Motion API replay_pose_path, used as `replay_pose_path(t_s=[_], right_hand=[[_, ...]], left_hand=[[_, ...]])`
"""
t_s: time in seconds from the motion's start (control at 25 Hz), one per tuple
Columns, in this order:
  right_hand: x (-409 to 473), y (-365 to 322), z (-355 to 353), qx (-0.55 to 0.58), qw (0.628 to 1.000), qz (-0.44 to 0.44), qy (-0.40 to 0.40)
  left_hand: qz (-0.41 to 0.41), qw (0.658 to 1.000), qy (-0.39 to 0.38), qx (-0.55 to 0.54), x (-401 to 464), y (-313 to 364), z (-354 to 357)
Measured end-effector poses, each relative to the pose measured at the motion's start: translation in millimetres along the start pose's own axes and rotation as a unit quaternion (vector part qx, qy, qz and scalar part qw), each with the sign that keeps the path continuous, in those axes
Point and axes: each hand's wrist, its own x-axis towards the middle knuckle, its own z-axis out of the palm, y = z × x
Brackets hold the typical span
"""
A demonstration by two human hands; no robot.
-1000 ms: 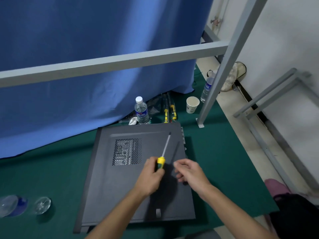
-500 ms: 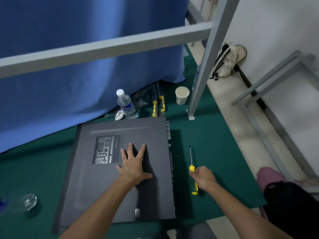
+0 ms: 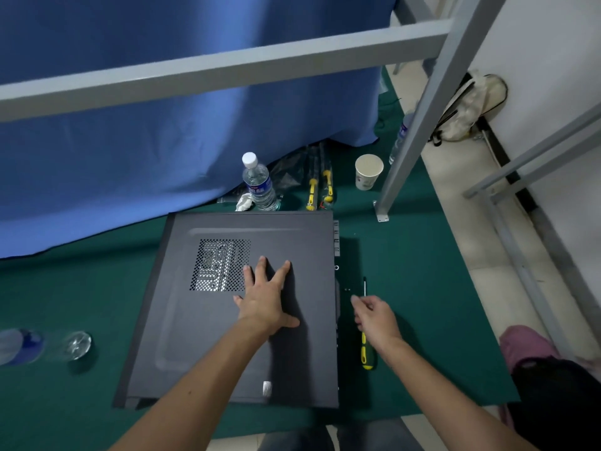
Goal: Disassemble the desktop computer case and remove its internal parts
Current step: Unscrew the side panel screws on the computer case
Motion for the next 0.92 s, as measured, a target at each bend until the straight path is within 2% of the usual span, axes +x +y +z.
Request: replay_pose_path(t_s=[0.08, 0.16, 0.24, 0.32, 0.4, 0.48, 0.52, 0.76, 0.92], right_hand=[[-10, -25, 10, 0.1, 0.995, -0.013, -0.019], [-12, -40, 19, 0.088, 0.995, -0.017, -0.032], [-9, -47, 26, 0.081, 0.996, 0.007, -0.036], [-4, -50, 29, 0.087, 0.995, 0.036, -0.041], [-3, -55, 33, 0.09, 0.993, 0.047, -0.054], [-5, -59, 40, 0.101, 0.992, 0.057, -0.053], [-6, -59, 43, 0.097, 0.993, 0.049, -0.04], [-4, -50, 48, 0.082, 0.996, 0.005, 0.031], [-8, -53, 45, 0.073, 0.997, -0.003, 0.033]], left_hand=[[0.021, 1.0, 0.009, -0.013, -2, -4, 0], [0.06, 0.997, 0.04, -0.035, -4, -18, -2], [0.084, 0.987, 0.112, -0.078, -6, -46, -15], [0.022, 0.977, 0.192, -0.094, -6, -84, -32], [-0.104, 0.963, 0.23, -0.094, -3, -125, -49], [-0.187, 0.954, 0.207, -0.114, 0, -154, -62], [-0.194, 0.954, 0.191, -0.125, 3, -162, -65], [-0.19, 0.943, 0.186, -0.198, 19, -173, -68], [-0.187, 0.934, 0.2, -0.231, 21, -175, -65]])
